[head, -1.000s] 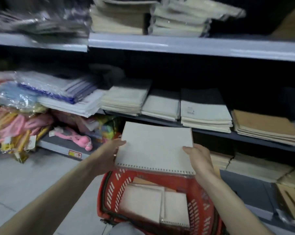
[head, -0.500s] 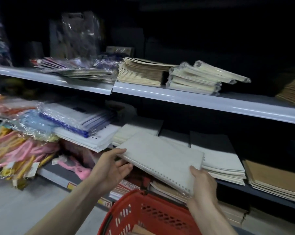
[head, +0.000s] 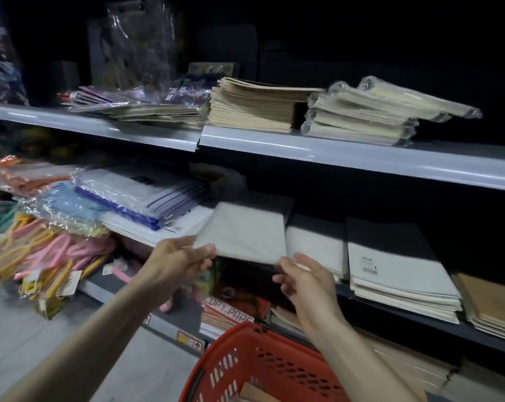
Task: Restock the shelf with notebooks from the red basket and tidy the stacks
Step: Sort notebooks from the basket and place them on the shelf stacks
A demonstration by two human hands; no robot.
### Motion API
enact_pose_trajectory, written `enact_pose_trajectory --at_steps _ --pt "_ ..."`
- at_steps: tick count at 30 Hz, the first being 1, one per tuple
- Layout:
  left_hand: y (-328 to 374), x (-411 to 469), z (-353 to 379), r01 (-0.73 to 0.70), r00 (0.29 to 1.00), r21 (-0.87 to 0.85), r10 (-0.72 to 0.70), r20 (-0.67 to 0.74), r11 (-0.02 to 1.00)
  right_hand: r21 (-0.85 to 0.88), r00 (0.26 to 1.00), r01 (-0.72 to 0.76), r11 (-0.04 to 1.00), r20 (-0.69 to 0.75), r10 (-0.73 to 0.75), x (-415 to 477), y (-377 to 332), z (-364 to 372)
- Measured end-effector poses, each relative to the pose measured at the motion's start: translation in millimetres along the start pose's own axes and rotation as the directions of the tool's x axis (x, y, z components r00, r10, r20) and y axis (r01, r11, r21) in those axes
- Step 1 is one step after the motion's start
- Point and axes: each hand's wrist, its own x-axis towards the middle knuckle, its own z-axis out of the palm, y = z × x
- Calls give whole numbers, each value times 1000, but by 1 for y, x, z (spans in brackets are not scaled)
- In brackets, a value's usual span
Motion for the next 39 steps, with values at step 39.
enact_pose_trajectory --at_steps 39 --pt "-146 -14 14 176 975 677 -220 -21 715 -873 993 102 477 119 6 -1 105 -102"
